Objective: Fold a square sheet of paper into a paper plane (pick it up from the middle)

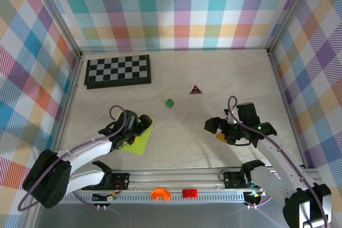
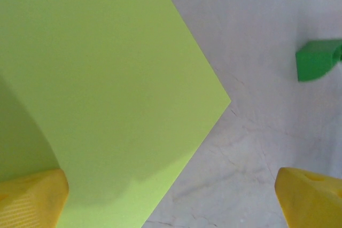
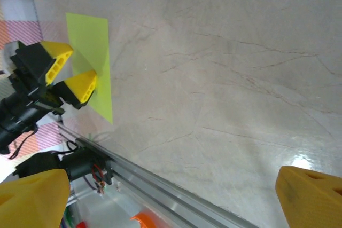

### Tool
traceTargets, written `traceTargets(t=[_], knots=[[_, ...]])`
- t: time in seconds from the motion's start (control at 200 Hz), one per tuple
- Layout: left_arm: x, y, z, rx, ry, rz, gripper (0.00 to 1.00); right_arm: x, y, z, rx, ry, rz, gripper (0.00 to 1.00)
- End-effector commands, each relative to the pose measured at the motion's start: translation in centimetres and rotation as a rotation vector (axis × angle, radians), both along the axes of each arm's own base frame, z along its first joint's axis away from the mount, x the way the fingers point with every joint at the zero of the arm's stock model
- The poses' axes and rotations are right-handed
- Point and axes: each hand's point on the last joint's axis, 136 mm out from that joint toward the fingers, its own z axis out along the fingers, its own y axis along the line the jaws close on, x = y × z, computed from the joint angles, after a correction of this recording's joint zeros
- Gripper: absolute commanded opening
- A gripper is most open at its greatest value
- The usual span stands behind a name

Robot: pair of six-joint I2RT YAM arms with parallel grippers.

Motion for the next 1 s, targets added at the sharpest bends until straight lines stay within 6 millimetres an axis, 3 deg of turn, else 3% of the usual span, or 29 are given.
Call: traceTargets(t=[0.0, 0.07, 0.19, 0.265, 0.455, 0.62, 0.67, 0.73, 0.79, 0.995], knots=[[-0.1, -1.7, 0.8, 0.046, 0.002, -0.057, 1.0, 1.4, -1.8, 0.3, -0.107, -0.022, -0.109, 0.99], [0.2, -1.3, 1.7, 0.125, -0.022, -0.109, 1.0, 2.0, -3.1, 0.7, -0.139, -0.049, -0.216, 0.99], [0.8, 0.4, 2.2, 0.195, -0.045, -0.199, 1.0, 2.0, -0.1, 4.1, 0.072, -0.274, -0.071, 0.99], [1.3, 1.3, 2.5, 0.208, -0.067, -0.262, 1.0, 2.1, -0.1, 4.6, 0.116, -0.322, -0.1, 0.99], [0.8, 3.5, 1.8, 0.293, 0.028, -0.389, 1.0, 2.0, -0.8, 3.2, 0.097, -0.284, -0.159, 0.99], [0.0, 2.6, -0.3, 0.249, 0.13, -0.43, 1.0, 1.9, -1.3, 0.7, 0.002, -0.134, -0.16, 0.99], [-0.4, 2.4, -1.0, 0.221, 0.155, -0.41, 1.0, 2.1, -2.9, -0.7, -0.092, -0.073, -0.238, 0.99], [-0.9, 2.2, -1.8, 0.188, 0.178, -0.385, 1.0, 1.7, -6.9, -2.9, -0.291, 0.029, -0.423, 0.99], [-1.5, 1.9, -2.5, 0.143, 0.188, -0.36, 1.0, 1.2, -9.2, -3.4, -0.412, 0.063, -0.497, 0.99], [-2.6, -0.3, -3.9, -0.007, 0.165, -0.237, 1.0, 1.9, -6.2, -1.5, -0.323, -0.043, -0.271, 0.99]])
